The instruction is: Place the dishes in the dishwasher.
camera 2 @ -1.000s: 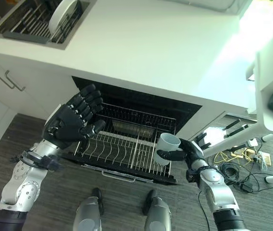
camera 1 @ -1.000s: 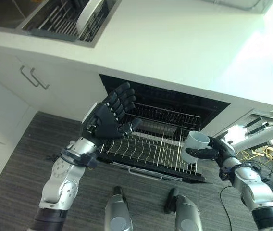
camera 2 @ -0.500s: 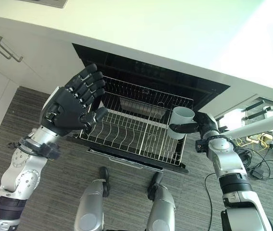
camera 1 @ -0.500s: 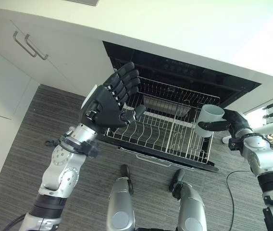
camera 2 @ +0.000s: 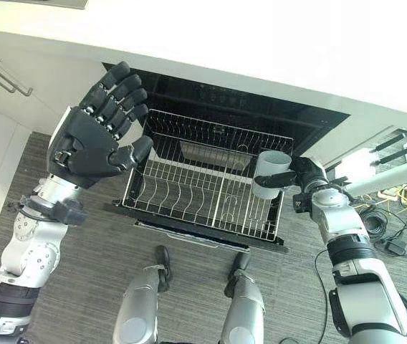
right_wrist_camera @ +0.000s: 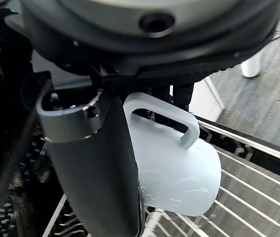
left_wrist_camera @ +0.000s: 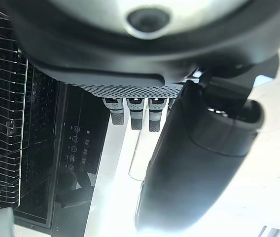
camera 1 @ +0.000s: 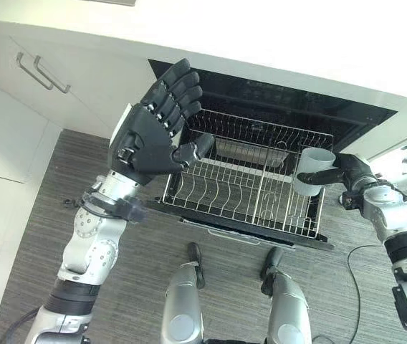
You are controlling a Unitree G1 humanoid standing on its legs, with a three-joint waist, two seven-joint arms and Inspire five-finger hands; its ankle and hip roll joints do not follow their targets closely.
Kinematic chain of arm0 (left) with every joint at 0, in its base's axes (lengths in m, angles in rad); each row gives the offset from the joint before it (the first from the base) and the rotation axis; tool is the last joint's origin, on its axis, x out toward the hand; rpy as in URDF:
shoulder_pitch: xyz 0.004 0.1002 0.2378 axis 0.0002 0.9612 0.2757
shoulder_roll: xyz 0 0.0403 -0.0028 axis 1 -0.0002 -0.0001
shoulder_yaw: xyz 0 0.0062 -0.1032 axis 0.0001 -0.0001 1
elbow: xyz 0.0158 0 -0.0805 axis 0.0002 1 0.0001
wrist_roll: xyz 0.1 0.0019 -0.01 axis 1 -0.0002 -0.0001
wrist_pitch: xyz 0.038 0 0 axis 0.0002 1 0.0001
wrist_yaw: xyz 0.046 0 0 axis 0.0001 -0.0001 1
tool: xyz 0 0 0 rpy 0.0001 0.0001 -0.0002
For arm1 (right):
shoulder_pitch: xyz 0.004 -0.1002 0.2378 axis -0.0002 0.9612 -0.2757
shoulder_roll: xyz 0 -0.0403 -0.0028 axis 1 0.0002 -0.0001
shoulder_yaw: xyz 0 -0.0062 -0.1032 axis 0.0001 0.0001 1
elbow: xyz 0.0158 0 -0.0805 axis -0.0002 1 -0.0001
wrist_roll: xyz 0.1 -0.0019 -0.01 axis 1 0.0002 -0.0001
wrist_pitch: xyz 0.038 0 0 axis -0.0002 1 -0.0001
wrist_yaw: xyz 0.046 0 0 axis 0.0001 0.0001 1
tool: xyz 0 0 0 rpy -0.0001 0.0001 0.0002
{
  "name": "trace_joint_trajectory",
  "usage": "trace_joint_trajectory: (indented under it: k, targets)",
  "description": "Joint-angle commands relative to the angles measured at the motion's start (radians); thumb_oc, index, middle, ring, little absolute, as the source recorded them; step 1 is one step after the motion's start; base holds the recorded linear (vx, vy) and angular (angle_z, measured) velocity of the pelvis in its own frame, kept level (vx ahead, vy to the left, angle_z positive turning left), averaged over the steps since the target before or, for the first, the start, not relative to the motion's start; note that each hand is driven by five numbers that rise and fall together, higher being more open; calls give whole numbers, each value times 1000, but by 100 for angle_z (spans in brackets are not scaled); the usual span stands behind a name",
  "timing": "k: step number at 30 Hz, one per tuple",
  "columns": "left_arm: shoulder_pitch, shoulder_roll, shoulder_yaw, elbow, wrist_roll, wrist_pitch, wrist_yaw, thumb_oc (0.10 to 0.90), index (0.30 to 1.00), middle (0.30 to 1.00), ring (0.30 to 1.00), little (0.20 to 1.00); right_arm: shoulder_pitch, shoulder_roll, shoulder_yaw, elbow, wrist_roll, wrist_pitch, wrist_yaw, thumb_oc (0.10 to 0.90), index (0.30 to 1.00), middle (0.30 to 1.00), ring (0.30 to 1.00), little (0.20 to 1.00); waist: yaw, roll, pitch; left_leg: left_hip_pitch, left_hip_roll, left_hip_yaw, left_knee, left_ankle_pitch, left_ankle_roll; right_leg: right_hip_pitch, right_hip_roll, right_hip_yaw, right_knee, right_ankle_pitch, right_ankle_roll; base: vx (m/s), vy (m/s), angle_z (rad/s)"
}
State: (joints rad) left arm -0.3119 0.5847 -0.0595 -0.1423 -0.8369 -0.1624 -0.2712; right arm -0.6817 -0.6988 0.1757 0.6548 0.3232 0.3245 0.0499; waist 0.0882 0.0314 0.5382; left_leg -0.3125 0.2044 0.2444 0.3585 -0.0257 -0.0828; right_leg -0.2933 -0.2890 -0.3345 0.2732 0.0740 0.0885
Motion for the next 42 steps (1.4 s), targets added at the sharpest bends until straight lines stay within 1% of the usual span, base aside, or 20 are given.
trace_joint_trajectory:
  k: [1,5,8,10,13,17,21,24,31,36,42]
  targets:
    - [-93,19,6,-106,-54,-148,-1,800,900,900,900,900,-119,-100,22,-31,9,-54,-1,800,900,900,900,900,12,13,-43,48,28,-125,-59,-57,-24,-2,-69,48,27,-75,101,-43,20,-1]
    - [-117,26,-2,-103,-57,-150,11,800,900,900,900,900,-151,-103,32,-19,19,-52,-14,800,900,900,900,900,11,13,-36,44,24,-123,-59,-58,-24,-3,-65,48,27,-80,99,-37,11,-1]
    - [-122,27,-4,-99,-52,-158,11,800,900,900,900,900,-164,-111,32,-26,4,-54,-22,800,900,900,900,900,9,12,-32,41,23,-120,-59,-59,-23,-5,-61,49,27,-84,99,-24,5,-1]
    - [-127,32,-3,-99,-55,-160,11,800,900,900,900,900,-166,-122,32,-50,-12,-39,-16,800,900,900,900,900,4,8,-29,37,23,-118,-59,-59,-22,-8,-56,53,27,-86,98,-19,-4,0]
    - [-128,39,0,-104,-58,-155,9,800,900,900,900,900,-160,-137,26,-82,-27,-37,-24,800,900,900,900,900,1,4,-26,32,23,-116,-59,-58,-21,-9,-54,53,27,-88,97,0,0,0]
    - [-127,52,11,-105,-60,-159,6,800,900,900,900,900,-167,-157,19,-139,-28,-12,-38,800,900,900,900,900,0,-8,-23,26,23,-114,-59,-60,-21,-13,-48,47,27,-91,97,-18,-6,0]
    - [-119,55,27,-115,-57,-155,6,800,900,900,900,900,-158,-164,3,-204,-46,27,-48,800,900,900,900,900,-3,-16,-20,24,22,-109,-59,-61,-20,-13,-42,48,27,-96,97,-9,-2,0]
    - [-118,58,35,-116,-58,-155,5,800,900,900,900,900,-145,-166,-6,-234,-53,42,-54,800,900,900,900,900,-7,-21,-20,22,23,-105,-59,-62,-20,-14,-39,49,27,-100,96,-13,1,-4]
    - [-110,62,56,-126,-50,-160,7,800,900,900,900,900,-110,-157,-52,-342,-64,84,-101,800,900,900,900,900,-16,-31,-18,18,24,-94,-59,-68,-16,-16,-30,51,27,-109,93,-21,-1,-3]
    - [-98,61,72,-131,-50,-172,13,800,900,900,900,900,-74,-147,-89,-407,-51,82,-140,800,900,900,900,900,-21,-36,-21,21,25,-90,-59,-73,-15,-11,-26,52,27,-116,92,-8,3,-1]
    - [-46,41,114,-162,-30,-196,31,800,900,900,900,900,41,-114,-180,-540,-103,89,-202,800,900,900,900,900,-30,-46,-37,27,23,-87,-59,-83,-12,0,-17,54,27,-130,88,2,31,-1]
